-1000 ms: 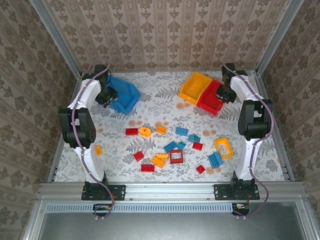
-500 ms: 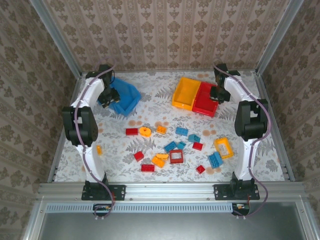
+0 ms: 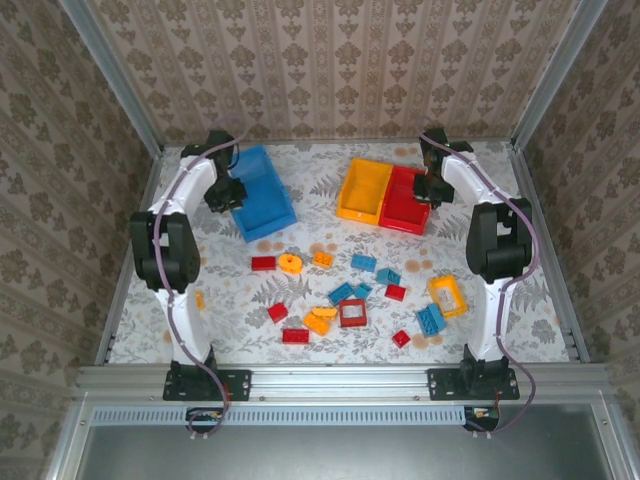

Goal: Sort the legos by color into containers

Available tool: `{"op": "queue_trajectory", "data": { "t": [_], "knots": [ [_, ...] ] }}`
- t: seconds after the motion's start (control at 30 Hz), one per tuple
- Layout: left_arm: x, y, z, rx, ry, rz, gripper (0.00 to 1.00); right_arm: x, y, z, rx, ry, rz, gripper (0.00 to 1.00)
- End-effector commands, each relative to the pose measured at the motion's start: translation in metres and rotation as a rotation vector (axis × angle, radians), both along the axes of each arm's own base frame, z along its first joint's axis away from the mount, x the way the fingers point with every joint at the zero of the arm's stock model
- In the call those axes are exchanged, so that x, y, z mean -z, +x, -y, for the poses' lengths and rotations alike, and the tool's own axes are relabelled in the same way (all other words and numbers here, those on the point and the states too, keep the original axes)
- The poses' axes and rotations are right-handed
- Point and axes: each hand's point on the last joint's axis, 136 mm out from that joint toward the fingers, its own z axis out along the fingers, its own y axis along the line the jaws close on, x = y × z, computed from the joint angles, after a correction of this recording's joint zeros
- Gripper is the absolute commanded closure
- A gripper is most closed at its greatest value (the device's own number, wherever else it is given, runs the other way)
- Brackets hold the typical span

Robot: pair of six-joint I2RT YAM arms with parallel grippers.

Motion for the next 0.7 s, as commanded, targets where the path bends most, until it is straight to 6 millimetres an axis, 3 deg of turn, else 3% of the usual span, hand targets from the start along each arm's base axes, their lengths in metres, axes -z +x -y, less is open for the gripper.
{"op": "queue_trajectory", "data": {
  "t": [0.0,0.27,0.43,0.67],
  "knots": [
    [-0.002,0.004,0.023,0.168,0.011,-0.009,0.88,-0.016,-0.014,0.004,-0.034,-0.045,0.005,0.91],
    [-0.002,0.013,0.076,0.399,-0.005,0.015,0.97,-0.006,-0.039,-0.024,-0.141,-0.019,0.011,0.92],
    [0.003,0.013,0.077,0.482,0.084,-0.027,0.97,0.009,-0.043,-0.027,-0.189,-0.024,-0.009,0.92],
    [0.01,0.006,0.082,0.495,0.083,-0.045,0.97,0.012,-0.029,-0.039,-0.228,-0.028,-0.022,0.91]
  ]
}}
